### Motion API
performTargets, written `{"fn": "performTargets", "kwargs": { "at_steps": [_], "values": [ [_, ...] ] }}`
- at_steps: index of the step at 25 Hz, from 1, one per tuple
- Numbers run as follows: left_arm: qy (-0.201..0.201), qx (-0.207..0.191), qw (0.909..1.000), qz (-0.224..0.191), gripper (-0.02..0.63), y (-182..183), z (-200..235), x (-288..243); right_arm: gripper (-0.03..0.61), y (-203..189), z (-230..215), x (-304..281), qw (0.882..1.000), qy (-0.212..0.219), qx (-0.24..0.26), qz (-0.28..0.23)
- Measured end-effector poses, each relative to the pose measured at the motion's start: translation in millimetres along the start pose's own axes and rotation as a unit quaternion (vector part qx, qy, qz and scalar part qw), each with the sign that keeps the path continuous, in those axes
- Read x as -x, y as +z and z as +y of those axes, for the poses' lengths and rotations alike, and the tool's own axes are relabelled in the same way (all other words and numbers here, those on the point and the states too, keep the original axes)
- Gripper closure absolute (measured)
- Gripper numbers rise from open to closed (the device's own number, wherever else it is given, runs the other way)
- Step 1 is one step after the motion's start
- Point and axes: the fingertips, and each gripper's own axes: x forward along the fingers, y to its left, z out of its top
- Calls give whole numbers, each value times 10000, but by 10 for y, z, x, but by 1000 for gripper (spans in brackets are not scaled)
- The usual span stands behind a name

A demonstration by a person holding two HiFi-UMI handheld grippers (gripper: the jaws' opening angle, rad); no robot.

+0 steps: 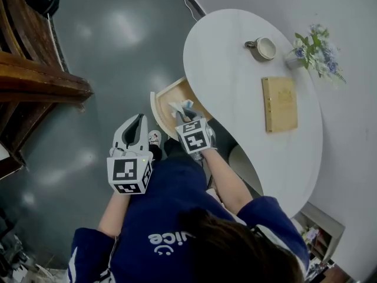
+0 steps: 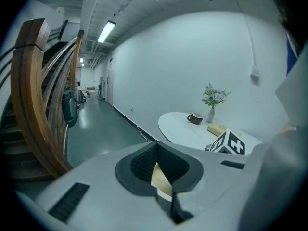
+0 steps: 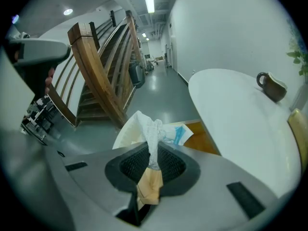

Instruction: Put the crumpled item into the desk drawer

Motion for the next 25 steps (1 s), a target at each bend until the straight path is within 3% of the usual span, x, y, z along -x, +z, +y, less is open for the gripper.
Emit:
{"fn": "performTargets", "kwargs": {
  "at_steps": [5, 18, 25],
  "values": [
    [159, 233, 9996, 81, 611, -41, 74, -1, 520, -103, -50, -234, 9989, -15, 377, 268],
    [688, 50, 9971, 333, 611, -190, 197, 70, 520, -494, -112, -767, 9936, 254, 541, 959],
    [767, 282, 9962, 303, 611, -184, 288, -57, 520, -626, -84, -1022, 9887, 381, 717, 1262]
  ]
}}
